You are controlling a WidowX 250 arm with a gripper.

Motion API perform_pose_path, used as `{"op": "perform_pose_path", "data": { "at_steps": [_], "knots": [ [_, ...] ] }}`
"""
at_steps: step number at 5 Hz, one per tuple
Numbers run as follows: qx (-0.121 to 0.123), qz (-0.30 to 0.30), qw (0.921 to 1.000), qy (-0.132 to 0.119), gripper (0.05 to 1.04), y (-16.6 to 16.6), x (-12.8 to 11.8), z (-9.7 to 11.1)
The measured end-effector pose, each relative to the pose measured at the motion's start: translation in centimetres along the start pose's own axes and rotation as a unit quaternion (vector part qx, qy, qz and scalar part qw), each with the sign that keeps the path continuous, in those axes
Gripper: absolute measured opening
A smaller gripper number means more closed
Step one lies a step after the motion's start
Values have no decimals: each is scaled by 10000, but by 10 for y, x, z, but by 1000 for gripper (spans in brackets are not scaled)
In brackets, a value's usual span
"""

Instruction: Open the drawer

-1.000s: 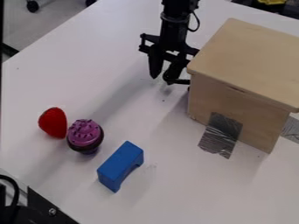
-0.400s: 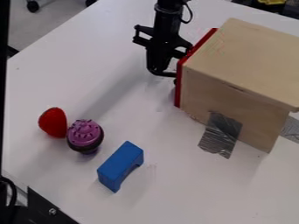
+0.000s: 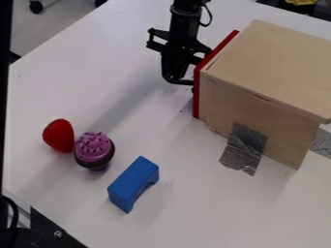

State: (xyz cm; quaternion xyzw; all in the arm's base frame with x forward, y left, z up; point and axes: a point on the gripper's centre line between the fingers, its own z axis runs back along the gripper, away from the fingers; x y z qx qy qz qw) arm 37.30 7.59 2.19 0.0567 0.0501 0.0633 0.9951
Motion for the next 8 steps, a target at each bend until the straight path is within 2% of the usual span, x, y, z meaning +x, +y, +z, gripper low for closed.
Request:
{"op": "perform_pose_path", "data": {
  "at_steps": [2, 3, 5, 8],
  "knots": [
    [85, -37, 10000, 5, 120, 3, 0, 0],
    [339, 18, 9994, -26, 120, 10, 0, 1],
    [616, 137, 9980, 3, 120, 26, -1, 1],
    [752, 289, 9967, 76, 120, 42, -5, 3]
  ]
}}
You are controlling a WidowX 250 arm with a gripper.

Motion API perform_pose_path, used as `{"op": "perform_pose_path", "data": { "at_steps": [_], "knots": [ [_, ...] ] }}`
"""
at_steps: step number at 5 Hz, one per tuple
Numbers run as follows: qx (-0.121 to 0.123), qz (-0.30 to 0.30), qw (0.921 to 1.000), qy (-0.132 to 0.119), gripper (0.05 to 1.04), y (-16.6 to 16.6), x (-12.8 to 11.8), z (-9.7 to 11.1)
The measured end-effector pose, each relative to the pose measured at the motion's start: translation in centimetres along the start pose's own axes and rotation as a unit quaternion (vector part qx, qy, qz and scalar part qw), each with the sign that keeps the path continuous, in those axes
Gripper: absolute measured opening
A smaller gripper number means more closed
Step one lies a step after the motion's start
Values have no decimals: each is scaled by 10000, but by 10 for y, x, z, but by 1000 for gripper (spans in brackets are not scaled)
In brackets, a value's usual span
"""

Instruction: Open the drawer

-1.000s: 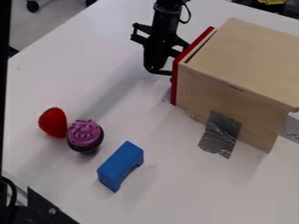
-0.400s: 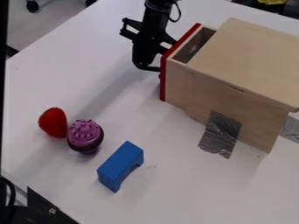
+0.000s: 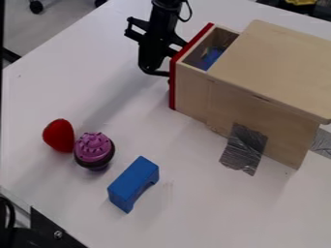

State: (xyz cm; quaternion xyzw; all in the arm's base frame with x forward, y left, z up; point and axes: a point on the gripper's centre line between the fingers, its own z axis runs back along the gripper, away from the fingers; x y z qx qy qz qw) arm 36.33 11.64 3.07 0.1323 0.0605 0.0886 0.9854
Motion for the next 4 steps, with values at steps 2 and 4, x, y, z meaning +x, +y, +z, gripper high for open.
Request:
{"op": "perform_pose_path", "data": {
  "at_steps": [2, 4],
  "knots": [
    [150, 69, 9998, -69, 120, 11, 6, 10],
    [177, 140, 9997, -25, 120, 25, 13, 10]
  ]
}}
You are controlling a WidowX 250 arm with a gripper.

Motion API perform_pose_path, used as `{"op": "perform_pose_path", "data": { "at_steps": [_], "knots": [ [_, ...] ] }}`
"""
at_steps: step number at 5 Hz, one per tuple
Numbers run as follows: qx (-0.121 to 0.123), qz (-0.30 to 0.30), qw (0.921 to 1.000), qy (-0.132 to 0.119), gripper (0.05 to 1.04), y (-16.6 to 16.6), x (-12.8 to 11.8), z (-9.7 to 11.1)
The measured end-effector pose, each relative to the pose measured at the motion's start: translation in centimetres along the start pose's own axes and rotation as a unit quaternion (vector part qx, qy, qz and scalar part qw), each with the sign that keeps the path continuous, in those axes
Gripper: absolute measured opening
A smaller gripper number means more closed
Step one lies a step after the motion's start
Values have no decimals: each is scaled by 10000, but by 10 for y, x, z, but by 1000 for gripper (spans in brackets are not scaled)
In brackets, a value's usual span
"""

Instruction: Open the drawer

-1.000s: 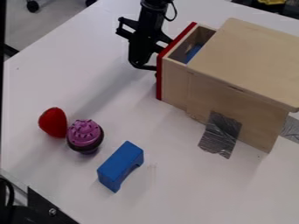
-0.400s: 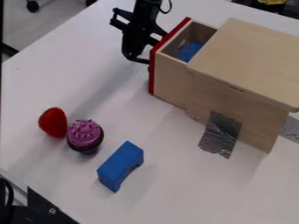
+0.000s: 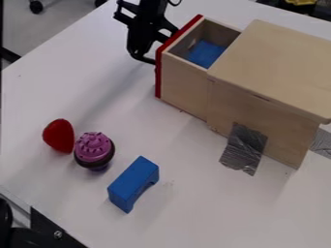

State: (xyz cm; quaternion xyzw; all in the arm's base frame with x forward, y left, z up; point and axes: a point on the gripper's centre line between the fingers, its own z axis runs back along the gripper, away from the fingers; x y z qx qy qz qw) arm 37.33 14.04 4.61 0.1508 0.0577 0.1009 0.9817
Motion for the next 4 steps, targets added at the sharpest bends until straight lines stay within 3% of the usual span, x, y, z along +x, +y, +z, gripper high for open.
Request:
{"op": "perform_pose_path", "data": {
  "at_steps": [3, 4],
  "knots": [
    [-165, -237, 9981, 539, 156, 1, 9, -12],
    [-211, -26, 9983, 536, 374, 9, 9, -13]
  ]
}}
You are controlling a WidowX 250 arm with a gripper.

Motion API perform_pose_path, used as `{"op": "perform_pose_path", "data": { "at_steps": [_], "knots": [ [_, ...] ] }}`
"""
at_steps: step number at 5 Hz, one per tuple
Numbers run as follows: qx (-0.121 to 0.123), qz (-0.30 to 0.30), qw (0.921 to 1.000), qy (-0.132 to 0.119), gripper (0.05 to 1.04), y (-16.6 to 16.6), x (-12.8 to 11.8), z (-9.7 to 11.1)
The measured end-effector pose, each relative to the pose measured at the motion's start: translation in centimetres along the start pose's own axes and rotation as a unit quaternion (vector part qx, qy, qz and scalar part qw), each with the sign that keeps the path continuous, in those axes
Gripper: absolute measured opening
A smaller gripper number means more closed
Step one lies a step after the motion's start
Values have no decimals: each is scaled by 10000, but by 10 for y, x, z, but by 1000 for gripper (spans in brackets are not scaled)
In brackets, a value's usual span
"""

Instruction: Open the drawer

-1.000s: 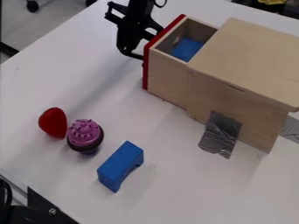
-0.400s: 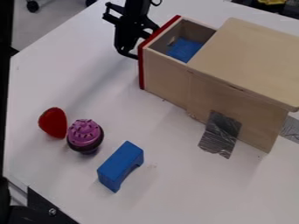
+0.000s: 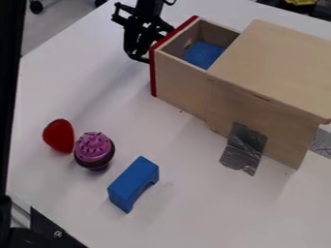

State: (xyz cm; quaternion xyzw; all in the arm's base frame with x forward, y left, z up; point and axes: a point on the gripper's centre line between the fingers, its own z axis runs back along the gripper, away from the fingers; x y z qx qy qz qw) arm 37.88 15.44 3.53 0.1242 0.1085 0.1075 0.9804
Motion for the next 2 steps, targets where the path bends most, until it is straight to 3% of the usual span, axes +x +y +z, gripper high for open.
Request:
{"op": "perform_pose_path", "data": {
  "at_steps": [2],
  "knots": [
    [16, 99, 9998, 146, 965, 3, -6, -8]
  ]
}}
